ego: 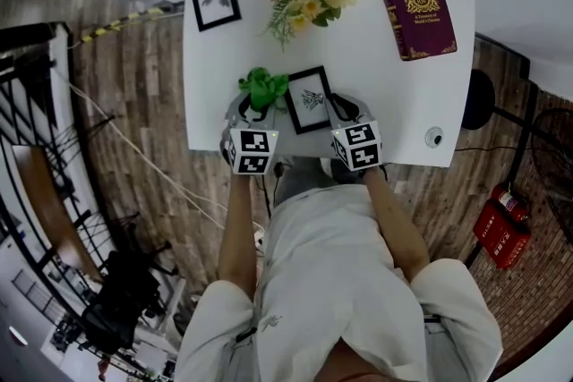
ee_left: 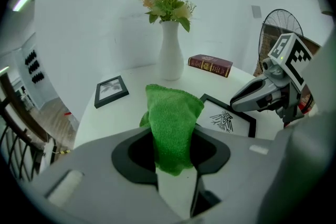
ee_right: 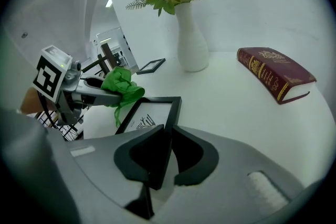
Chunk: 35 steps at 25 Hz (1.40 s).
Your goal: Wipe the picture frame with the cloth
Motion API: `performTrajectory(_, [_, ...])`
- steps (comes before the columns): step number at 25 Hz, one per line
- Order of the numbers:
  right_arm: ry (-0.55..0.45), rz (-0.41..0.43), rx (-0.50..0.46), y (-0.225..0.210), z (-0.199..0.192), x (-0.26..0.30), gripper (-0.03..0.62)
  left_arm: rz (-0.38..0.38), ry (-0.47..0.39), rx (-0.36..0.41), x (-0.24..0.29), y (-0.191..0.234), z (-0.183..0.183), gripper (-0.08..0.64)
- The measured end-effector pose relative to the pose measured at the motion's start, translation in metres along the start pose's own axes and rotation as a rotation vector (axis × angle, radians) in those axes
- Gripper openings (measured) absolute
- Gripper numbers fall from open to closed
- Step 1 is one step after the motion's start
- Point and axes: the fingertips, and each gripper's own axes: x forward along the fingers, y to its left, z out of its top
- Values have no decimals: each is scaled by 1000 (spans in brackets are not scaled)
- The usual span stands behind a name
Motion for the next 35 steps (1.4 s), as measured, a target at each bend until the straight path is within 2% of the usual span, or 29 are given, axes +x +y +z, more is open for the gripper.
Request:
performTrajectory(7, [-13,-2,-21,0,2,-10,54,16,-80,-21,-23,3,25,166])
performTrajectory(17, [36,29,-24,7,-18,-15,80,-96,-182,27,-28,-43,74,167])
performTrajectory(29, [58,43,-20,9,-30,-18,90,-233,-143,95,14,-107,78,167])
performTrajectory(35, [48,54,-14,11,-28,-18,89,-266,-114,106,32,-124,71,167])
